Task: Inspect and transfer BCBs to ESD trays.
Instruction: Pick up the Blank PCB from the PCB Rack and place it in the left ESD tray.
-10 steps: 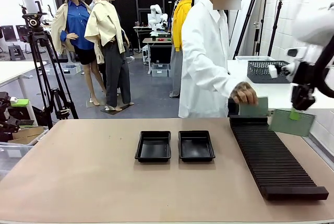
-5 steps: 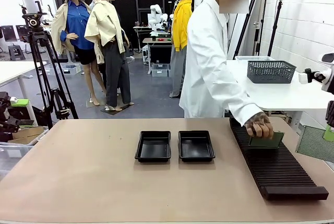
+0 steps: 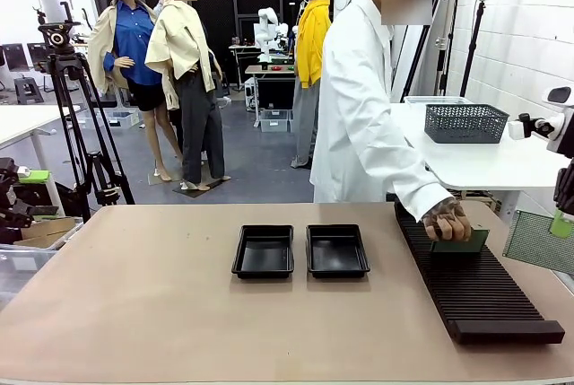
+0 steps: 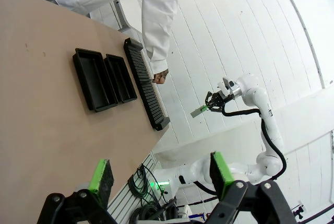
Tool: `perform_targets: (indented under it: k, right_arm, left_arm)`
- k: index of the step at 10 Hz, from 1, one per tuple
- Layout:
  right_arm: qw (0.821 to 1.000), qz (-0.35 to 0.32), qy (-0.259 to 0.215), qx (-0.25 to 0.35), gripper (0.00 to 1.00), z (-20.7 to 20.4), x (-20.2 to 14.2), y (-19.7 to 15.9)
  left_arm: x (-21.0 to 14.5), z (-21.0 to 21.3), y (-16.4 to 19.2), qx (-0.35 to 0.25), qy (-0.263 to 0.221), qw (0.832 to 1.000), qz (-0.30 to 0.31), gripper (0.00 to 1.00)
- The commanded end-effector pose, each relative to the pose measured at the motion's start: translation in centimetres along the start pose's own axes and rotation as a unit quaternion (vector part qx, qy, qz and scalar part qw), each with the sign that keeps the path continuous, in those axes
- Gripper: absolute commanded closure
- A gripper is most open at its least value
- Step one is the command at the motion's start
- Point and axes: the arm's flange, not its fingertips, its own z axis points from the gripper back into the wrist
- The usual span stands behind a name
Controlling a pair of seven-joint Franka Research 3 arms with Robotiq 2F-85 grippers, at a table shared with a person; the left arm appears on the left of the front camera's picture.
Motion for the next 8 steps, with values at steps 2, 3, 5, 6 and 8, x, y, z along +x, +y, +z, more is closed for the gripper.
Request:
perform_targets:
  k: [2, 3, 5, 6, 8]
  right_arm:
    - [1.000, -0.007, 0.003, -0.003, 1.00, 0.14, 0.16, -0.37]
    - [1.000, -0.007, 0.003, -0.003, 1.00, 0.14, 0.16, -0.37]
    - [1.000, -0.007, 0.003, -0.003, 1.00, 0.14, 0.16, -0.37]
    - [1.000, -0.007, 0.003, -0.003, 1.00, 0.14, 0.16, -0.37]
    - [1.000, -0.007, 0.003, -0.003, 1.00, 0.14, 0.16, -0.37]
  left_arm:
    - [-0.04, 0.07, -0.22, 0.000, -0.003, 1.000, 0.005, 0.02]
    - [-0.04, 0.07, -0.22, 0.000, -0.003, 1.000, 0.005, 0.02]
    - [-0.04, 0.07, -0.22, 0.000, -0.003, 1.000, 0.005, 0.02]
    - [-0.04, 0.07, -0.22, 0.000, -0.003, 1.000, 0.005, 0.02]
    - [-0.04, 0.07, -0.22, 0.000, -0.003, 1.000, 0.005, 0.02]
